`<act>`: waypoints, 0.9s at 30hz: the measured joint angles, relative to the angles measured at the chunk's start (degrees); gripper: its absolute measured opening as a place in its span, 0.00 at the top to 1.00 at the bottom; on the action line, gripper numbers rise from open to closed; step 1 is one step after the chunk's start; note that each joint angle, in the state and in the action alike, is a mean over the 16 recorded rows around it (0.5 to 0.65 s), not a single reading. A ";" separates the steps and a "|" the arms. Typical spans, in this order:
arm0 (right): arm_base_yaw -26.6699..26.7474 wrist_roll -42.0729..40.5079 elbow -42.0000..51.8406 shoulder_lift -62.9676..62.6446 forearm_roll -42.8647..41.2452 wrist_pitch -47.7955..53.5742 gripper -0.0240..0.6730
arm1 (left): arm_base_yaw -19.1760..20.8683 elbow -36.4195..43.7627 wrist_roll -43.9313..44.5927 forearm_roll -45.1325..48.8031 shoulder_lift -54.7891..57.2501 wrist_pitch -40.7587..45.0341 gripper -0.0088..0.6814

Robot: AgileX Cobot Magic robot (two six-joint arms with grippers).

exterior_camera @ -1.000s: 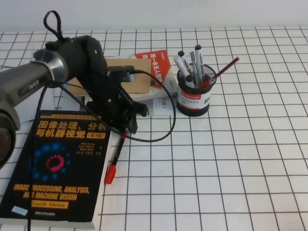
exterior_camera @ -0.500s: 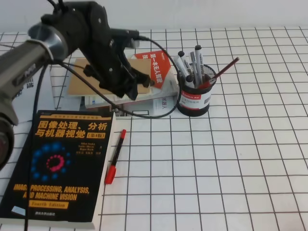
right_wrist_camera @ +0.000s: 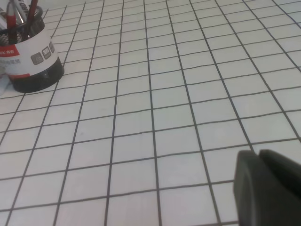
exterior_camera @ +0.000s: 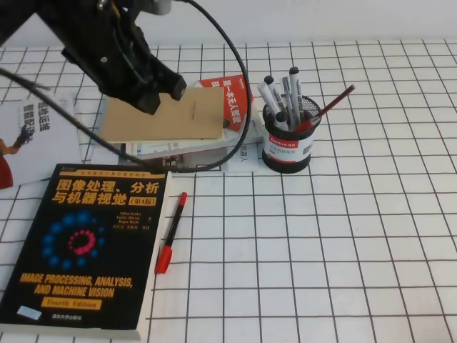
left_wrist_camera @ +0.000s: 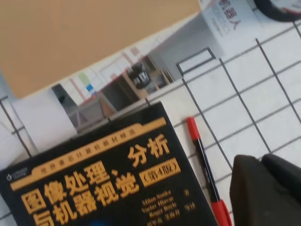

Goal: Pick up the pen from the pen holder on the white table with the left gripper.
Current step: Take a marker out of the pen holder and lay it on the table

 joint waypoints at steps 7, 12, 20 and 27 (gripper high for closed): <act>0.00 0.00 0.00 0.00 0.00 0.00 0.99 | -1.07 18.40 -1.75 1.52 -17.01 -8.17 0.99; 0.00 0.00 0.00 0.00 0.00 0.00 0.99 | -1.72 33.55 -3.29 2.52 -31.54 -15.64 0.99; 0.00 0.00 0.00 0.00 0.00 0.00 0.99 | -1.94 53.42 -4.69 2.56 -53.41 -21.34 0.99; 0.00 0.00 0.00 0.00 0.00 0.00 0.99 | -2.01 62.26 -4.95 3.42 -66.28 -17.49 0.99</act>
